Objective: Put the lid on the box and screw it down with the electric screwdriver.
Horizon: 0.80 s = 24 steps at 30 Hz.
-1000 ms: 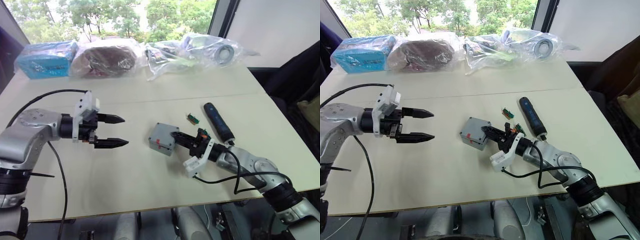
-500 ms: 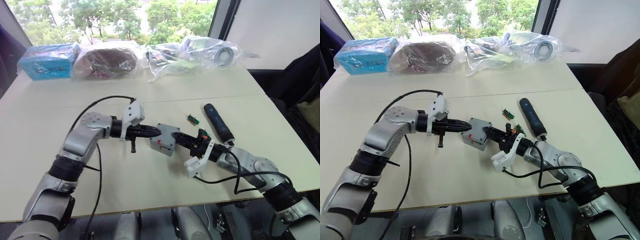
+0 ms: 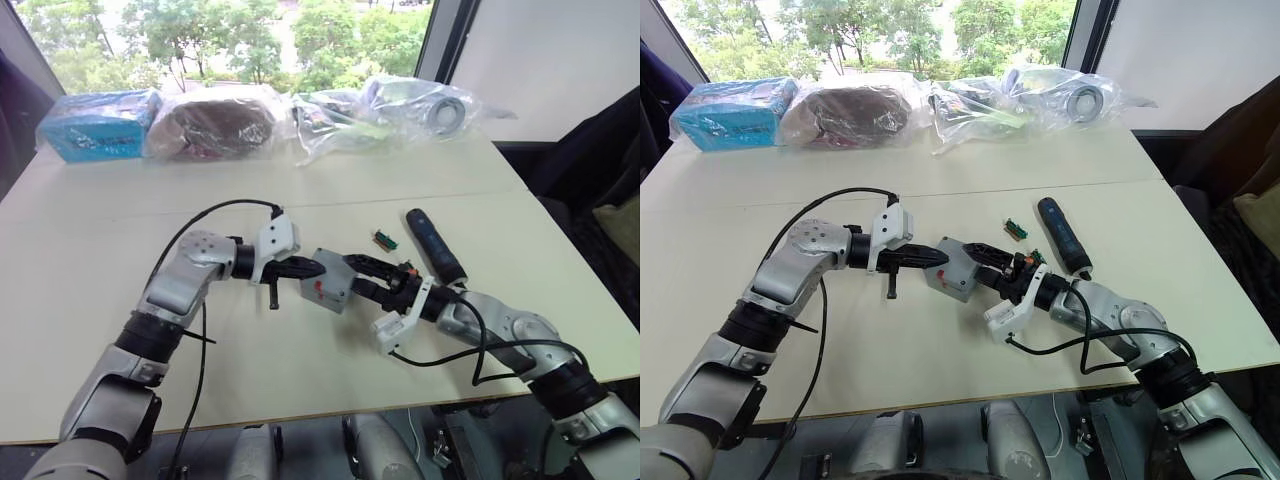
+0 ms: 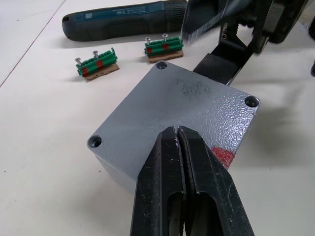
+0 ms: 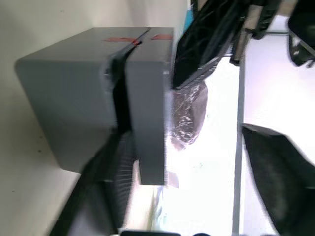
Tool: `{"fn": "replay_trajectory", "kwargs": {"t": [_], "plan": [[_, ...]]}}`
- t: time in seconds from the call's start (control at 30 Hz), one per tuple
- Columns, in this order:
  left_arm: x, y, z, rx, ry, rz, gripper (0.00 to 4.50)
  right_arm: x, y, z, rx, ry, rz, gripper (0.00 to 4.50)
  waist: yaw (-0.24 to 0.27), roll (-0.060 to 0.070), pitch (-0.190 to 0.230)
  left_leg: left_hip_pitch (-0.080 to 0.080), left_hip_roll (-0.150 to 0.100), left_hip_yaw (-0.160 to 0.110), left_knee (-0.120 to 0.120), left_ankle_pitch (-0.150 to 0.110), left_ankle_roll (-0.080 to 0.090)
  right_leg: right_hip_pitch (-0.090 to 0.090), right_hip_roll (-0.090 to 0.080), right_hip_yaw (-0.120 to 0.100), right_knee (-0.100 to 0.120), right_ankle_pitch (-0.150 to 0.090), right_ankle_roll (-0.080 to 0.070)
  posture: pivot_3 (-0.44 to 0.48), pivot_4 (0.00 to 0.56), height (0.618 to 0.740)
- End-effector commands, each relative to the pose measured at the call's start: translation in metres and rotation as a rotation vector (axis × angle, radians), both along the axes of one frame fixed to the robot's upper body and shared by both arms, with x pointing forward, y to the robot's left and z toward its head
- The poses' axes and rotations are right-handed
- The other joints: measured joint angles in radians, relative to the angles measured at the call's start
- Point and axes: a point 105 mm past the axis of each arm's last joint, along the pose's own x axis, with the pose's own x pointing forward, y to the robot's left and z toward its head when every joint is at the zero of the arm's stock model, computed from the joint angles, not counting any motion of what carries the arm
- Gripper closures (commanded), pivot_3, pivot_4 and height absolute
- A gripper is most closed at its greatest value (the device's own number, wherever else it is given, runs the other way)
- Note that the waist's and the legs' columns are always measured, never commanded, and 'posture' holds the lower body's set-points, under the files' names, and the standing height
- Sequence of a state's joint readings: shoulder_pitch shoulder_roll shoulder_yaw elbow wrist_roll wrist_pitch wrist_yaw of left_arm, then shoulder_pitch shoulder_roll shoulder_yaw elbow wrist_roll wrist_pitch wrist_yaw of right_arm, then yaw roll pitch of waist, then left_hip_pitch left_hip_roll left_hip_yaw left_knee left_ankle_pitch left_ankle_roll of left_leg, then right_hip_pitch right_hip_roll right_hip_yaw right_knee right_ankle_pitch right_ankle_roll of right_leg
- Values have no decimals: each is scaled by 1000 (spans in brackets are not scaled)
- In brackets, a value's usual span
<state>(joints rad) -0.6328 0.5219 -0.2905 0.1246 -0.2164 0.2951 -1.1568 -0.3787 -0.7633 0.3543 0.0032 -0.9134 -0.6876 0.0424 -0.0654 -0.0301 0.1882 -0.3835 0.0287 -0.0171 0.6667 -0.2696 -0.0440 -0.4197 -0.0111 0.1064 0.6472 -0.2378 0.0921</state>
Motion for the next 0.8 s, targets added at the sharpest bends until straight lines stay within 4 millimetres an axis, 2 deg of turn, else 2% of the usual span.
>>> {"fn": "replay_trajectory", "kwargs": {"t": [0.03,0.13,0.53,0.67,0.8], "plan": [[-5,8,-30,94,110,31,4500,-4,-8,1,-46,-17,50,25,-1,0,0,2,0,0,0,0,0,2,0,0,0,0,0,0,150,740],[-8,9,-35,102,145,32,4500,-2,-16,7,-48,-29,62,25,-3,0,0,12,0,0,-2,0,0,11,0,0,-2,-5,1,0,150,740],[-15,13,-57,171,213,49,4500,-9,-26,25,-13,-38,160,25,-4,-1,-1,13,-1,0,-2,0,0,13,-1,1,-1,-7,4,0,150,740],[-13,9,-44,120,170,43,4500,-4,-29,25,64,50,115,25,-5,-1,-1,15,-1,-1,-2,0,0,15,-1,1,-1,-7,4,0,150,740],[-6,4,-6,-26,100,54,4500,-1,-29,19,179,290,19,25,-4,-1,0,15,-1,-1,-2,0,0,15,-1,1,-1,-7,3,0,150,740]]}}
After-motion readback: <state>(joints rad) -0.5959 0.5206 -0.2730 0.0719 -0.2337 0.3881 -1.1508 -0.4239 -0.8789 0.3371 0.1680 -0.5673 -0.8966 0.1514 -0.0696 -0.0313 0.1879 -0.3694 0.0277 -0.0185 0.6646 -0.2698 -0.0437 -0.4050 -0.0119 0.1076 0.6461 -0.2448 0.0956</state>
